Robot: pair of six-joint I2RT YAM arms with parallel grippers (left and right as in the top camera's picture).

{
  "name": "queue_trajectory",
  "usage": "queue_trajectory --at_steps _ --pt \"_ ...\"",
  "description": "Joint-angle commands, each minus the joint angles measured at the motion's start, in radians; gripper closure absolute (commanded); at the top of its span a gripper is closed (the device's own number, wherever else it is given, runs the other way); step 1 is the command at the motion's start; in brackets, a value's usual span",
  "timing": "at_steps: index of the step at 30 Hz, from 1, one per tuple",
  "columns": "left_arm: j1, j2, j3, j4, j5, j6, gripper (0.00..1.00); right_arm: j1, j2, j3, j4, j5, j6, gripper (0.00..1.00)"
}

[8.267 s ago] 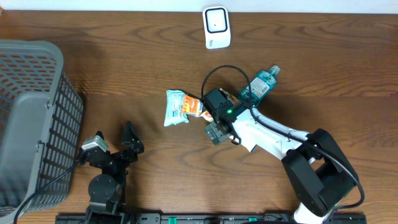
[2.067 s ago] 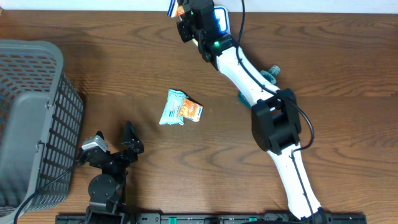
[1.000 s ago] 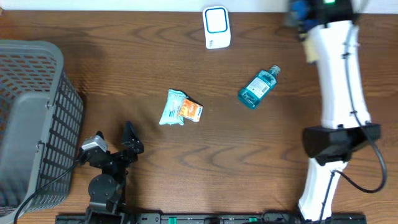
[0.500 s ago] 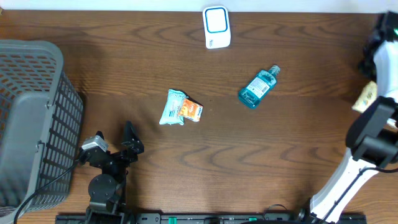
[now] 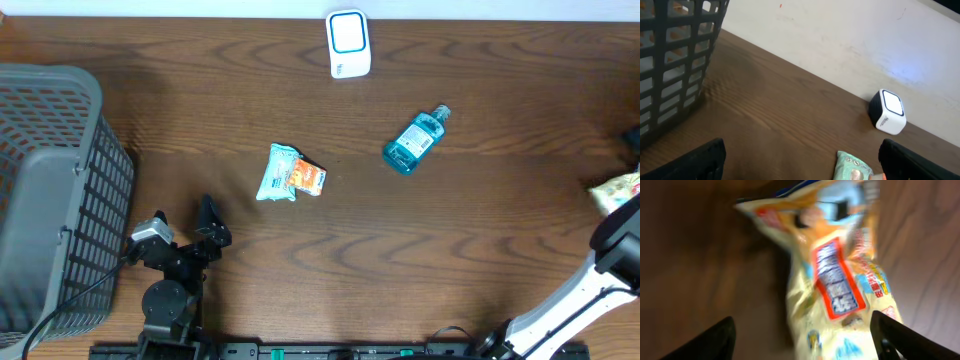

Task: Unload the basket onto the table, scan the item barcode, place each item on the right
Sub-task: 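Swing the right arm right and drop the snack bag at the table edge, then move the right gripper over the blue mouthwash bottle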

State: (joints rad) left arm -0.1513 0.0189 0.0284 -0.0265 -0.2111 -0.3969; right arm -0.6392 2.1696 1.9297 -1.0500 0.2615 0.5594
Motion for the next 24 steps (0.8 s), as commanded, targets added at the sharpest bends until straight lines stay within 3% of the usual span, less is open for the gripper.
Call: queue_trajectory --at_steps 1,4,8,13,15,16,24 --pt "0.004 -0.001 -0.020 -0.034 -0.006 -0.009 0.02 0.016 -0.163 0.040 -0.010 -0.316 0.013 0.12" --pt "0.004 -0.001 -0.020 -0.034 -0.006 -0.009 0.02 0.043 -0.237 0.039 -0.032 -0.474 0.013 0.05" --pt "0.004 -0.001 -0.020 -0.034 -0.006 -0.008 0.02 0.100 -0.301 0.039 -0.040 -0.512 0.016 0.01" --pt "0.004 -0.001 -0.020 -0.034 -0.006 -0.008 0.02 0.228 -0.299 0.034 -0.031 -0.525 0.050 0.01" --pt "0.004 -0.001 -0.020 -0.034 -0.006 -0.009 0.02 0.275 -0.283 0.032 -0.029 -0.526 0.037 0.18" --pt "0.004 -0.001 -0.020 -0.034 -0.006 -0.009 0.02 0.299 -0.273 0.031 -0.033 -0.526 0.037 0.19" --pt "0.004 -0.001 -0.020 -0.034 -0.006 -0.009 0.02 0.560 -0.111 0.031 0.007 -0.489 -0.007 0.10"
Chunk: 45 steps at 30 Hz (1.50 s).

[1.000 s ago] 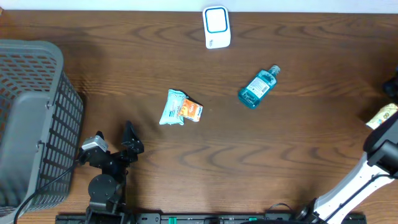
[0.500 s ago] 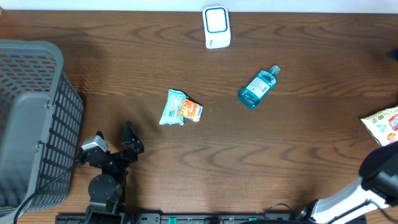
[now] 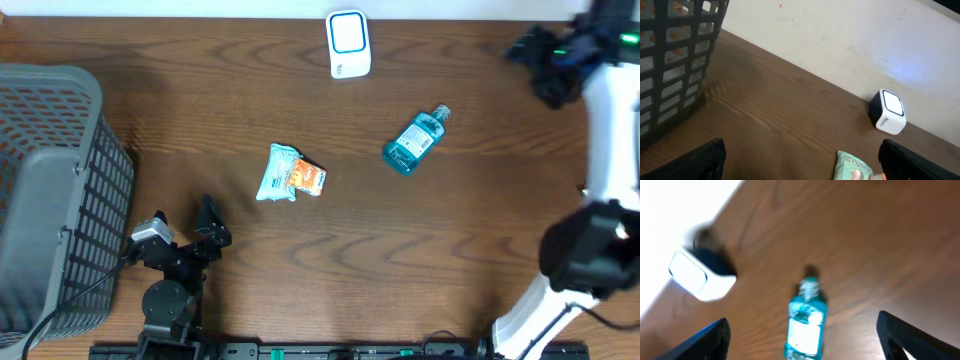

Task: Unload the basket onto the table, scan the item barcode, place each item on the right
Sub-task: 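Move the right gripper over the blue mouthwash bottle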

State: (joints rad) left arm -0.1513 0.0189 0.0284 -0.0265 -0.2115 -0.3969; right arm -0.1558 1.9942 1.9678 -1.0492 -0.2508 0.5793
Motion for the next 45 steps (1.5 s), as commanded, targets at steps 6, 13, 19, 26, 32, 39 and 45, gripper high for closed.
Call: queue_trajectory --at_steps 6,13,19,26,32,39,45 --pt "0.004 -0.001 -0.020 -0.034 -0.005 -0.009 0.02 0.198 0.161 -0.008 0.018 0.123 0.020 0.13" --pt "0.004 -0.001 -0.020 -0.034 -0.005 -0.009 0.02 0.262 0.210 -0.008 0.020 0.299 0.121 0.18" --pt "0.004 -0.001 -0.020 -0.034 -0.005 -0.009 0.02 0.267 0.217 -0.013 0.021 0.333 0.220 0.28" --pt "0.004 -0.001 -0.020 -0.034 -0.005 -0.009 0.02 0.267 0.218 -0.071 0.039 0.391 0.281 0.29" --pt "0.004 -0.001 -0.020 -0.034 -0.005 -0.009 0.02 0.264 0.219 -0.163 0.134 0.392 0.292 0.28" --pt "0.004 -0.001 -0.020 -0.034 -0.005 -0.009 0.02 0.255 0.219 -0.242 0.236 0.391 0.349 0.36" --pt "0.004 -0.001 -0.020 -0.034 -0.005 -0.009 0.02 0.256 0.219 -0.303 0.312 0.397 0.349 0.38"
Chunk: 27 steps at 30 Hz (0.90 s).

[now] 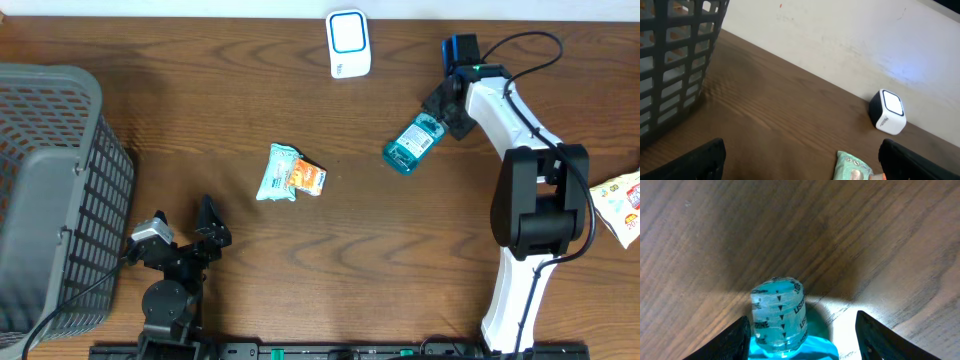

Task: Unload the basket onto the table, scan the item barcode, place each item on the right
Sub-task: 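Move the right gripper over the blue mouthwash bottle, then grasp the mouthwash bottle cap with the right gripper and lift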

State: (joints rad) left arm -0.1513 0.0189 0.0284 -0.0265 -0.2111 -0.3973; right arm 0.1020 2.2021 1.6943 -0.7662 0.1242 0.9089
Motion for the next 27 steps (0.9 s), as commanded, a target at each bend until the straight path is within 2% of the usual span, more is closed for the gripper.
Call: queue_trajectory --at_steps 1,6,14,18,20,22,27 --pt "0.004 -0.001 -0.020 -0.034 -0.006 -0.008 0.02 -0.002 0.011 -0.036 0.041 0.021 0.019 0.39" --pt "0.004 -0.001 -0.020 -0.034 -0.006 -0.008 0.02 -0.002 0.011 -0.061 0.077 0.021 0.019 0.46" --pt "0.004 -0.001 -0.020 -0.034 -0.006 -0.008 0.02 -0.002 0.011 -0.063 0.075 0.021 -0.009 0.70" --pt "0.004 -0.001 -0.020 -0.034 -0.006 -0.008 0.02 -0.002 0.010 -0.063 0.076 0.021 -0.028 0.77" --pt "0.004 -0.001 -0.020 -0.034 -0.006 -0.008 0.02 -0.003 0.010 -0.061 0.075 0.016 -0.032 0.86" --pt "0.004 -0.001 -0.020 -0.034 -0.006 -0.008 0.02 -0.003 0.010 -0.058 0.076 -0.006 -0.061 0.92" --pt "0.004 -0.001 -0.020 -0.034 -0.006 -0.008 0.02 -0.003 -0.002 -0.058 0.073 -0.039 -0.101 0.94"
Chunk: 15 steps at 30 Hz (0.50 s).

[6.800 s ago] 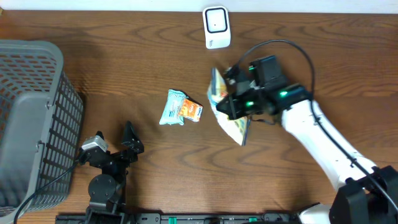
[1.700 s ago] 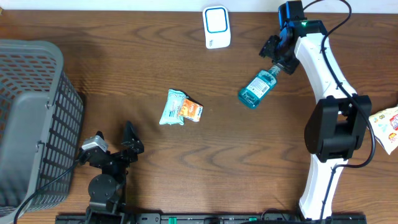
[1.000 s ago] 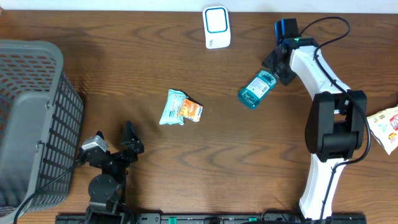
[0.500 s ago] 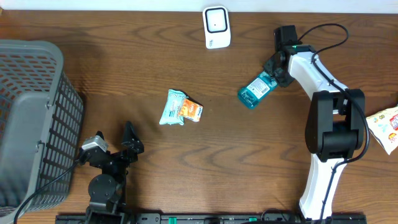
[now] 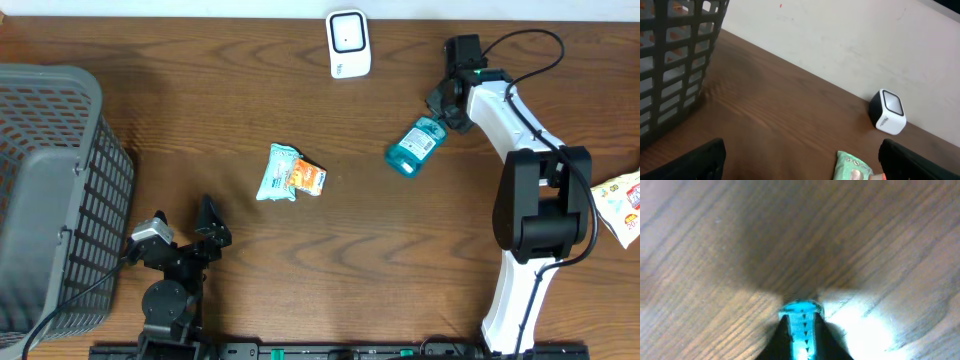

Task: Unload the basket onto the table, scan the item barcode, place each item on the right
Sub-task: 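Grasp the mouthwash bottle cap with the right gripper and lift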

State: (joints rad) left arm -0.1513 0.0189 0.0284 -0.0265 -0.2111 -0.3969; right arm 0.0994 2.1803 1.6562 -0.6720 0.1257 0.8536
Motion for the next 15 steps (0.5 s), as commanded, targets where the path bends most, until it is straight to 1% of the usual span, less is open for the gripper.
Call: queue_trajectory --at_steps 1,2,4,5,6,7,8,12,15 --pt "0.004 -0.001 -0.020 -0.034 -0.006 -0.009 0.02 0.000 0.012 -0.019 -0.021 -0.051 -0.058 0.94" --pt "0.004 -0.001 -0.020 -0.034 -0.006 -0.008 0.02 0.000 0.006 -0.019 -0.021 -0.057 -0.069 0.94" --pt "0.004 -0.001 -0.020 -0.034 -0.006 -0.009 0.02 0.000 -0.006 -0.019 -0.020 -0.057 -0.078 0.78" --pt "0.004 -0.001 -0.020 -0.034 -0.006 -0.009 0.02 0.000 -0.012 -0.019 -0.020 -0.057 -0.077 0.59" --pt "0.004 -0.001 -0.020 -0.034 -0.006 -0.009 0.02 0.000 -0.015 -0.019 -0.019 -0.057 -0.077 0.51" --pt "0.004 -0.001 -0.020 -0.034 -0.006 -0.008 0.02 -0.001 -0.015 -0.019 -0.019 -0.057 -0.077 0.48" --pt "0.004 -0.001 -0.020 -0.034 -0.006 -0.009 0.02 -0.001 -0.015 -0.019 -0.019 -0.055 -0.077 0.47" --pt "0.004 -0.001 -0.020 -0.034 -0.006 -0.009 0.02 0.000 -0.013 -0.021 -0.011 -0.045 -0.077 0.45" --pt "0.004 -0.001 -0.020 -0.034 -0.006 -0.009 0.02 0.001 -0.012 -0.022 0.009 -0.045 -0.097 0.44"
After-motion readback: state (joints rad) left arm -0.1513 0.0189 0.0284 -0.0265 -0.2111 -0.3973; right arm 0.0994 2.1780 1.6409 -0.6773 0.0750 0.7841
